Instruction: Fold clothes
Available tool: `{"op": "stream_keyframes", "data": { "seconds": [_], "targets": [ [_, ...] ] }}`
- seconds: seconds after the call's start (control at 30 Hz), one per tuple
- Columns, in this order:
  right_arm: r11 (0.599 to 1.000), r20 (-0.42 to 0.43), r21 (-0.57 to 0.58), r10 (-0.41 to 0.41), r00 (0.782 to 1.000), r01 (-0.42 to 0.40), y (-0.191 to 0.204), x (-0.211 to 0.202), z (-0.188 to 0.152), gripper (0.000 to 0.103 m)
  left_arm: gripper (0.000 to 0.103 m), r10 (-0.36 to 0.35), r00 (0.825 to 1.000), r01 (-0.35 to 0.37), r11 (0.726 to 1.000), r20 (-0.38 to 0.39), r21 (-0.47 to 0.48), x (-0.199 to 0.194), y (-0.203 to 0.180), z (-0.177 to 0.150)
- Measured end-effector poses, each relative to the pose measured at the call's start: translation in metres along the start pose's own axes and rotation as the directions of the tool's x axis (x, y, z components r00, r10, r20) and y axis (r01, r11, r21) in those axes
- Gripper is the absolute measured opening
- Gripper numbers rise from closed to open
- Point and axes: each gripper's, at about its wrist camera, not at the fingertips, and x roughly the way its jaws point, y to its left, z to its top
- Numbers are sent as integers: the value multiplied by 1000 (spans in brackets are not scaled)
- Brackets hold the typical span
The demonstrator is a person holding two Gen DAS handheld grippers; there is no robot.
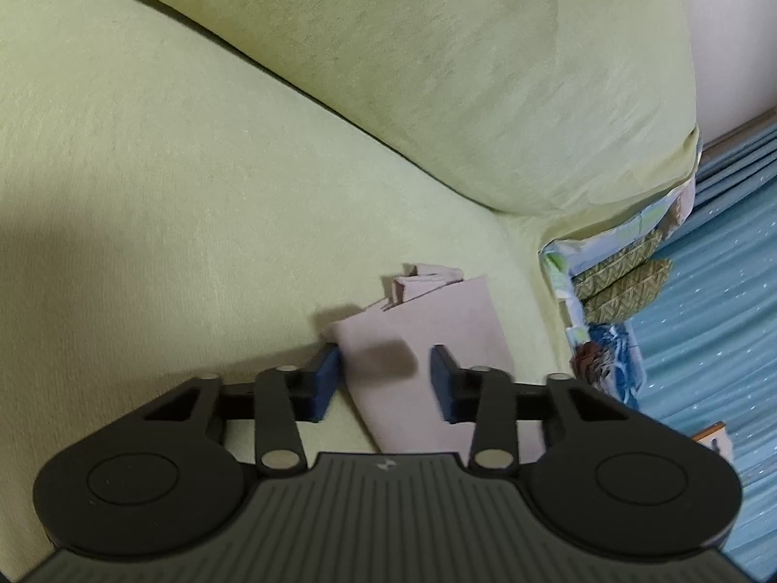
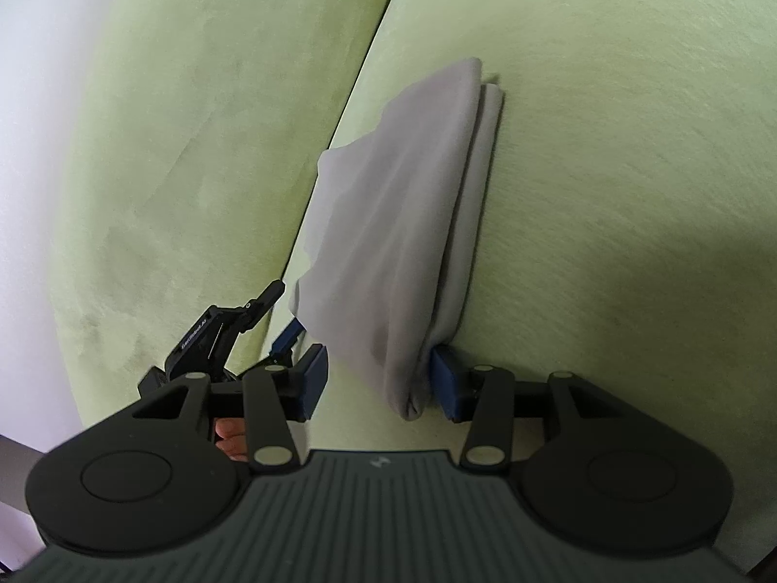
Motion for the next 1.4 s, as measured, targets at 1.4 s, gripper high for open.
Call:
{"op": "stream_keyframes", "data": {
  "seconds": [1.4],
  "targets": [
    [814,-612,-565,-304,730,-134,17,15,214,20,1,273,929,-238,958,249,-160,-100,-103,-288]
  ]
}}
